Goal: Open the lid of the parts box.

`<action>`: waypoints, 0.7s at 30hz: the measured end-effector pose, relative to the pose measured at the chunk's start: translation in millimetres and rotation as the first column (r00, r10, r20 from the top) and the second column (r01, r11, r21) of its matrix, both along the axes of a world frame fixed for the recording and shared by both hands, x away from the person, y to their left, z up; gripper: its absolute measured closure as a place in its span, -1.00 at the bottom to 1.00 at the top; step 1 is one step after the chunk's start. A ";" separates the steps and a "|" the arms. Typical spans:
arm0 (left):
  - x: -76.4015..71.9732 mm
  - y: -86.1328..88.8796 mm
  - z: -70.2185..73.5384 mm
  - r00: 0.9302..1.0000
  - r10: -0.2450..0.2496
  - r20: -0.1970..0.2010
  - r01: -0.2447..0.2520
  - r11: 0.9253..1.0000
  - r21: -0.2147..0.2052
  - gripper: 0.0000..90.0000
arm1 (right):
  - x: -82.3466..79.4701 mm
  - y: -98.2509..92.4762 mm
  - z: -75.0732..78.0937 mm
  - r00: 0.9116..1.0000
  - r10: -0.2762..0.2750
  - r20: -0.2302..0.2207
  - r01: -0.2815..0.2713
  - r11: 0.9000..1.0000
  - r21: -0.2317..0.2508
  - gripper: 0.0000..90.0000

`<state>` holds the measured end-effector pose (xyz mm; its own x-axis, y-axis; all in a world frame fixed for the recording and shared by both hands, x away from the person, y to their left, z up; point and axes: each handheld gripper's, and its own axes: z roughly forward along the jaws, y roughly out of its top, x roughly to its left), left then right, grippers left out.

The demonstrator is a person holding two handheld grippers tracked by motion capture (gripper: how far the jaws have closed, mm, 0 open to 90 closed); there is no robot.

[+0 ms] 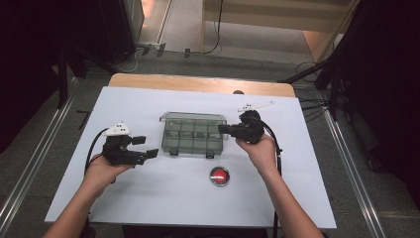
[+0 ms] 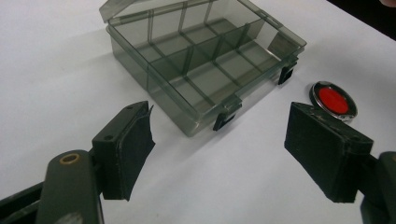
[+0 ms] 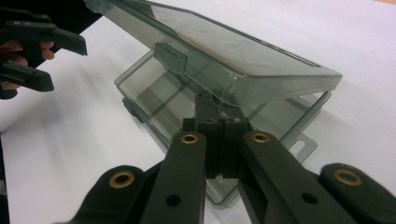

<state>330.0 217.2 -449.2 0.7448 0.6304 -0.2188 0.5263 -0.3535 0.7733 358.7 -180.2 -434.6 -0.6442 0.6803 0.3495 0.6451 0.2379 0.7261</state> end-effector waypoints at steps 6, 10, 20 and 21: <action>9.1 -1.2 1.2 1.000 0.012 0.003 -0.012 1.000 0.000 -0.48 | 0.9 0.1 0.9 1.000 0.000 -0.003 0.000 1.000 0.004 1.00; 16.5 -2.3 2.1 1.000 0.023 0.001 -0.023 1.000 0.016 -0.48 | 1.7 0.7 0.9 1.000 0.002 -0.003 -0.002 1.000 0.007 1.00; 35.6 -8.2 5.2 0.999 0.040 0.030 -0.041 0.999 0.030 -0.43 | 3.0 2.7 1.0 1.000 0.004 -0.006 -0.004 1.000 0.005 1.00; 37.1 -9.0 5.3 0.999 0.038 0.028 -0.039 0.999 0.031 -0.43 | 3.1 2.6 1.1 1.000 0.005 -0.004 -0.005 1.000 0.006 1.00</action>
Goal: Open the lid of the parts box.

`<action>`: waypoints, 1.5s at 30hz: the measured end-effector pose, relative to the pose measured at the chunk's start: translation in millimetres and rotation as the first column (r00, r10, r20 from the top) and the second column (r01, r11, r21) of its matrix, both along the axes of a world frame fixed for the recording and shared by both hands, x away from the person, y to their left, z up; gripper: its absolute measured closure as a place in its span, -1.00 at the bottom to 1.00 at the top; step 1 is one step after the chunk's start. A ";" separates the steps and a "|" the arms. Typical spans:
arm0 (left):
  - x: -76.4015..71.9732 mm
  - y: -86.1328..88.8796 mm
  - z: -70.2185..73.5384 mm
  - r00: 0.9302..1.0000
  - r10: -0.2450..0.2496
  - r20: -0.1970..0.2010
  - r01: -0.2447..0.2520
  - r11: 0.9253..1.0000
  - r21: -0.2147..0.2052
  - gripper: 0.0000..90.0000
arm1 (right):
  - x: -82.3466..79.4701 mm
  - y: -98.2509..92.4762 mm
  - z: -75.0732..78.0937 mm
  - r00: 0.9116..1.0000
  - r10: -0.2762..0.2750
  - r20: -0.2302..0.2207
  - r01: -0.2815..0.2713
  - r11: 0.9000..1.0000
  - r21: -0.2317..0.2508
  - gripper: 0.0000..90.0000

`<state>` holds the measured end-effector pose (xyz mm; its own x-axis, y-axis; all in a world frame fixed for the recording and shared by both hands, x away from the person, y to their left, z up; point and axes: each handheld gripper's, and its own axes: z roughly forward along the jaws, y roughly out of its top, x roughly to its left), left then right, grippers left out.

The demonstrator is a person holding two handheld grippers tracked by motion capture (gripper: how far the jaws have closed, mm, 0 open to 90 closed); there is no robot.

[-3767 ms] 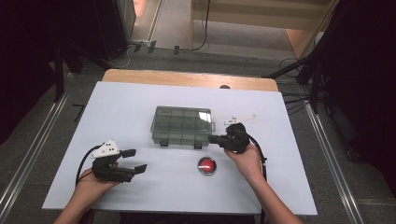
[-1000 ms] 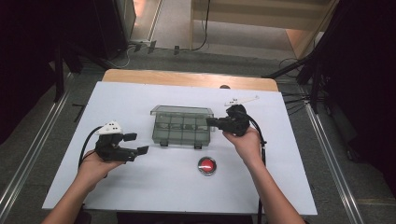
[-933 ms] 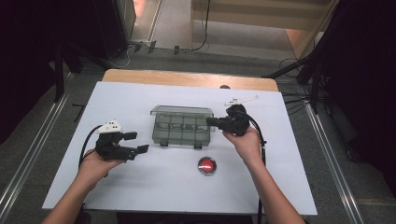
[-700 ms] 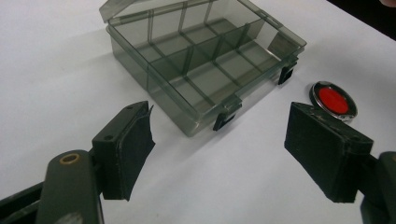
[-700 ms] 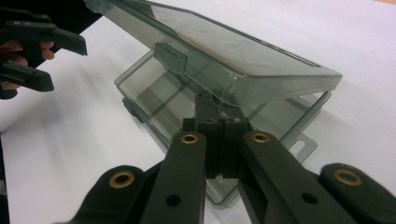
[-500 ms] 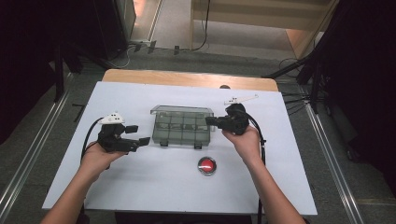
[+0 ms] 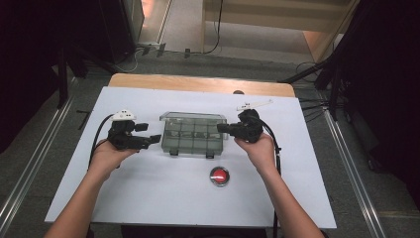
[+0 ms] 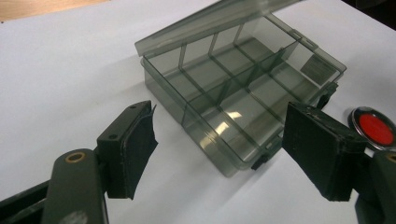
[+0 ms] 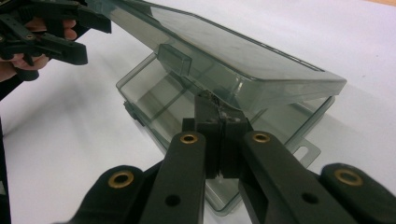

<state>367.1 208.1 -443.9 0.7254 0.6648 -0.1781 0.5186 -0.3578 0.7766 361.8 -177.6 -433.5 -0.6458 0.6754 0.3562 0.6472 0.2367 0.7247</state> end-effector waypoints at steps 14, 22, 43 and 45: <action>26.1 -9.6 -4.8 1.000 0.002 -0.005 -0.002 1.000 -0.024 -0.39 | 1.1 -1.9 1.4 1.000 -0.013 0.012 0.013 1.000 0.008 1.00; 37.6 -16.1 -8.6 1.000 0.003 -0.002 -0.003 1.000 -0.005 -0.34 | 1.6 -2.7 1.6 1.000 -0.019 0.013 0.019 1.000 0.009 1.00; 58.5 -24.9 -9.7 0.999 0.003 0.051 -0.001 0.999 -0.044 0.33 | 1.7 -1.5 0.5 0.999 -0.024 0.022 0.024 1.000 0.017 0.94; 58.4 -25.9 -9.4 0.998 -0.001 0.055 0.003 0.999 -0.042 0.37 | 1.5 -1.7 0.0 1.000 -0.021 0.020 0.020 1.000 0.020 0.90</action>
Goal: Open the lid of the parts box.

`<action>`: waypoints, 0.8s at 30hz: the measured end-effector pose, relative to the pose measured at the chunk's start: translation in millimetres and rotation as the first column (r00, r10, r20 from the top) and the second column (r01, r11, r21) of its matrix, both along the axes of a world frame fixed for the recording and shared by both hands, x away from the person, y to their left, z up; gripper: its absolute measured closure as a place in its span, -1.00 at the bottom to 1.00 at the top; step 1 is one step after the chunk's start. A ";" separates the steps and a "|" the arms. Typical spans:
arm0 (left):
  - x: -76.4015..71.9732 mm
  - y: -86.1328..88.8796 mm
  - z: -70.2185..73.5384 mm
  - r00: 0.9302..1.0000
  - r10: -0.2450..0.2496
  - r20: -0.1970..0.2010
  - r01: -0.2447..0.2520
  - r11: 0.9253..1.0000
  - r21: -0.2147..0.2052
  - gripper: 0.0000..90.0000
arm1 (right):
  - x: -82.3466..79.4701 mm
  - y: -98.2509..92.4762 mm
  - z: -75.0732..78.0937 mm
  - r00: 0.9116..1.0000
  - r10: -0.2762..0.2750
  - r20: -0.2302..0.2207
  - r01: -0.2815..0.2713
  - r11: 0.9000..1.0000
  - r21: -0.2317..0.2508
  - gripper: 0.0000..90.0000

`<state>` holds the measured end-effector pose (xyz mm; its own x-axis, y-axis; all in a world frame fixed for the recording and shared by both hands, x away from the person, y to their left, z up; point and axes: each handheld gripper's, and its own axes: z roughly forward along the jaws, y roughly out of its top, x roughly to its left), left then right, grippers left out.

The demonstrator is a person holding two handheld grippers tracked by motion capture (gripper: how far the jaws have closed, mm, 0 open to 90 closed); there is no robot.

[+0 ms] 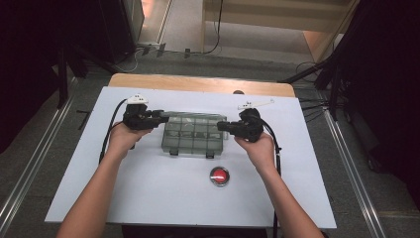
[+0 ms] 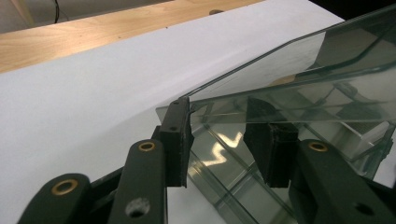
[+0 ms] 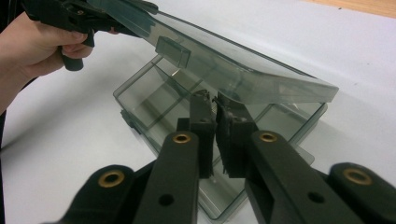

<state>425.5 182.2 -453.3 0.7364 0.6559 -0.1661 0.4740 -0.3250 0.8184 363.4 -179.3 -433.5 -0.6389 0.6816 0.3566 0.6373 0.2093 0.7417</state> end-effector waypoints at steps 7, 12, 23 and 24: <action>-0.3 -0.8 1.7 1.000 -0.003 0.005 0.003 1.000 0.005 0.38 | -1.5 -2.1 -1.0 1.000 0.004 -0.003 -0.004 1.000 0.004 0.74; -0.6 -1.2 2.3 1.000 -0.003 0.009 0.003 1.000 0.011 0.37 | -4.8 -4.5 -2.9 1.000 0.010 0.025 -0.010 1.000 0.002 0.58; 0.1 -1.5 2.9 1.000 0.000 0.009 0.000 1.000 0.013 0.37 | -8.3 -18.8 -9.6 0.999 -0.022 0.043 0.022 1.000 0.008 0.25; 0.2 -1.5 2.9 1.000 -0.001 0.008 0.001 1.000 0.012 0.37 | -7.6 -19.9 -10.3 0.999 -0.028 0.045 0.028 1.000 0.014 0.20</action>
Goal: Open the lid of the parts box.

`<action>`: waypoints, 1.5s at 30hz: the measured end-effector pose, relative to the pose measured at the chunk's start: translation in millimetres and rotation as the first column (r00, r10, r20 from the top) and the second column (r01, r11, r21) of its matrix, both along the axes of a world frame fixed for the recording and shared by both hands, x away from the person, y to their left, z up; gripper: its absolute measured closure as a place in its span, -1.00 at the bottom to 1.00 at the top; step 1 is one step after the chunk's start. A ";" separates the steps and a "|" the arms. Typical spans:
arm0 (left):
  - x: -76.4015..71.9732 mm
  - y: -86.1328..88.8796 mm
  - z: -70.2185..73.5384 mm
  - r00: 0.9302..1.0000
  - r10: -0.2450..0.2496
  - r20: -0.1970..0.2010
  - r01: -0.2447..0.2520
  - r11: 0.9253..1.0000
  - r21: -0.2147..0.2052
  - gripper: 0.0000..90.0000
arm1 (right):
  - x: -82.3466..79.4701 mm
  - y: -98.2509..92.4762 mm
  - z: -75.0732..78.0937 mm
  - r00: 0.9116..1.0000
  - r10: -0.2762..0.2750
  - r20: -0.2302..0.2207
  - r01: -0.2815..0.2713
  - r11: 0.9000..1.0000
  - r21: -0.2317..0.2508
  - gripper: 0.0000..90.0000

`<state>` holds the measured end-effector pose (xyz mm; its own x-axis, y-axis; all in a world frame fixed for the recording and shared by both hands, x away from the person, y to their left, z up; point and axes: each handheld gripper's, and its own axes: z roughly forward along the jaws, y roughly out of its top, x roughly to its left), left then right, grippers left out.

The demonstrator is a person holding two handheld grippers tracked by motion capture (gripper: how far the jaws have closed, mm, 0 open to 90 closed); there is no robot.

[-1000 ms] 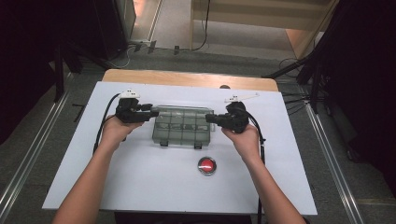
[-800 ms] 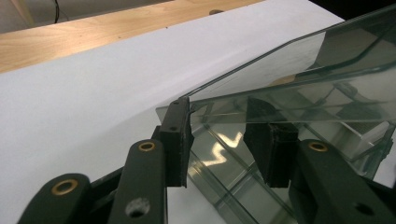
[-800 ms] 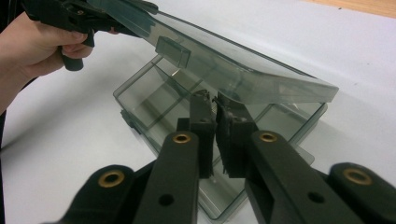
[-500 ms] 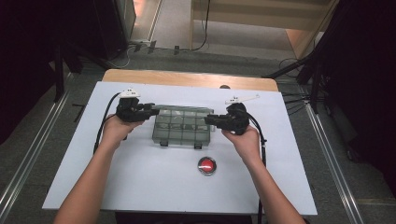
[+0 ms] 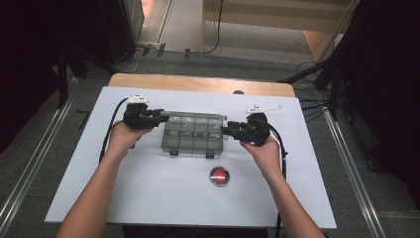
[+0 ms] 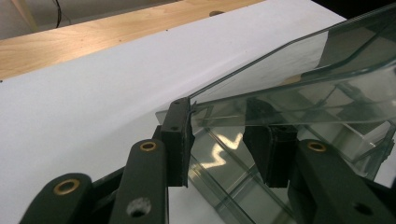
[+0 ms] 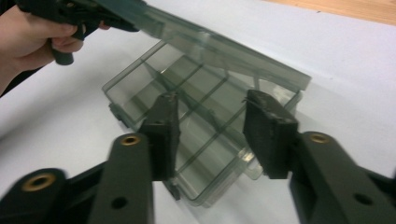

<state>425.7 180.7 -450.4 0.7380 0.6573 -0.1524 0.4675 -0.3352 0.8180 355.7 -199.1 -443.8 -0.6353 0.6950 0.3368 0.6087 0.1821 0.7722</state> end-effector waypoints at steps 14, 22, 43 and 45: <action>0.8 0.5 -0.8 1.000 0.002 -0.003 -0.002 1.000 0.003 0.36 | 13.7 1.4 -14.4 0.997 -0.049 0.060 0.049 0.999 -0.012 -0.15; 1.1 0.4 -0.5 1.000 0.008 -0.005 -0.008 1.000 0.003 0.34 | 21.1 10.0 -21.7 0.994 -0.060 0.095 0.063 0.997 -0.031 -0.10; 4.8 -5.2 0.6 1.000 0.019 0.019 -0.019 1.000 -0.001 0.34 | 35.3 20.5 -12.8 0.981 -0.088 0.170 0.102 0.992 -0.079 0.20; 5.6 -5.5 1.1 1.000 0.021 0.021 -0.021 1.000 -0.002 0.34 | 37.0 19.5 -12.2 0.982 -0.089 0.168 0.102 0.992 -0.075 0.22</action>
